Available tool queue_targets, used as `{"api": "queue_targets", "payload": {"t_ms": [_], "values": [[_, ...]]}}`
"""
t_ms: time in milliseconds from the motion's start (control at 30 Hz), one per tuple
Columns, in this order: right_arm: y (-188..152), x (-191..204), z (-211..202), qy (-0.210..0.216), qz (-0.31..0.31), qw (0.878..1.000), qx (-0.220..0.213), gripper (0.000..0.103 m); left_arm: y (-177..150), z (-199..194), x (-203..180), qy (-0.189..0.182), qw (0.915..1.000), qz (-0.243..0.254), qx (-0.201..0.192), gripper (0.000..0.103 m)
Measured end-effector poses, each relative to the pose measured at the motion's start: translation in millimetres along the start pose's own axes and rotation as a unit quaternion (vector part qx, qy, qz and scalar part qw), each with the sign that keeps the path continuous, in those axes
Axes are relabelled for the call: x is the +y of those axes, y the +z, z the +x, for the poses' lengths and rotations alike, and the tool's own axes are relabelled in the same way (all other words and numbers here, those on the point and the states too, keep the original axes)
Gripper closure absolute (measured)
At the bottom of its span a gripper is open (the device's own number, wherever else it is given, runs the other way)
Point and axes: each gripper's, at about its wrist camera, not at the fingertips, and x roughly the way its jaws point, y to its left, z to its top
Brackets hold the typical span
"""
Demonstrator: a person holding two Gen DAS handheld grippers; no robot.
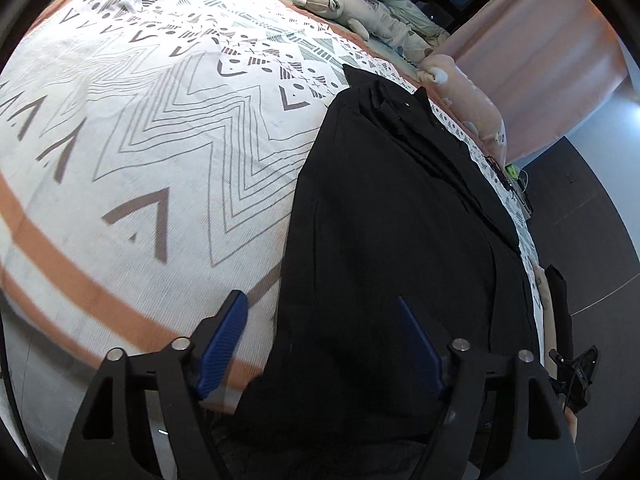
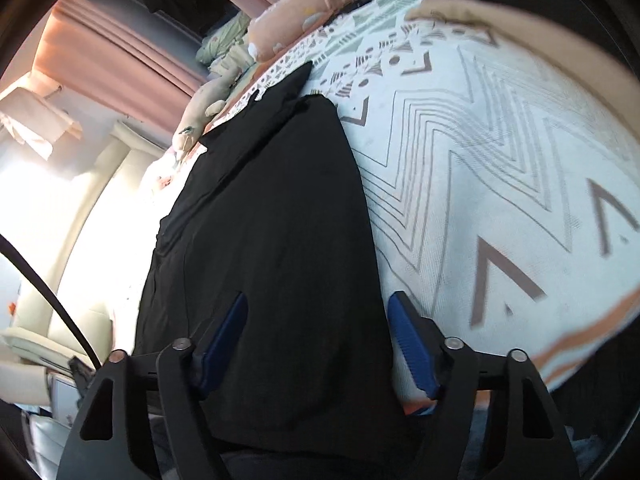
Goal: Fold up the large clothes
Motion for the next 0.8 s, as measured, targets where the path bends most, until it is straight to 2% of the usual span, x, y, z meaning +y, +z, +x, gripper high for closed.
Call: {"api": "queue_targets", "payload": {"t_ms": [167, 400, 533, 667, 733, 800], "values": [[20.3, -10.0, 26.0, 0.042, 0.028, 0.998, 0.029, 0.036, 16.9, 14.6, -1.0, -0.002, 0.9999, -0.002, 0.011, 0.033], [37.3, -14.5, 51.8, 0.068, 0.010, 0.996, 0.059, 0.036, 30.4, 27.1, -0.6, 0.003, 0.9997, -0.002, 0.024, 0.033], [35.7, -21.7, 52.0, 0.098, 0.002, 0.992, 0.085, 0.036, 24.3, 25.0, 0.2, -0.013, 0.9991, 0.004, 0.040, 0.033], [23.6, -23.5, 48.5, 0.136, -0.009, 0.986, 0.098, 0.036, 11.1, 20.3, 0.6, -0.049, 0.9968, 0.002, 0.064, 0.042], [16.3, -22.4, 48.1, 0.150, -0.024, 0.984, 0.095, 0.036, 1.6, 16.0, 1.3, -0.060, 0.9959, 0.007, 0.068, 0.043], [10.0, -22.2, 49.9, 0.172, -0.033, 0.980, 0.095, 0.036, -4.9, 11.6, 4.4, -0.067, 0.9954, 0.005, 0.068, 0.052]]}}
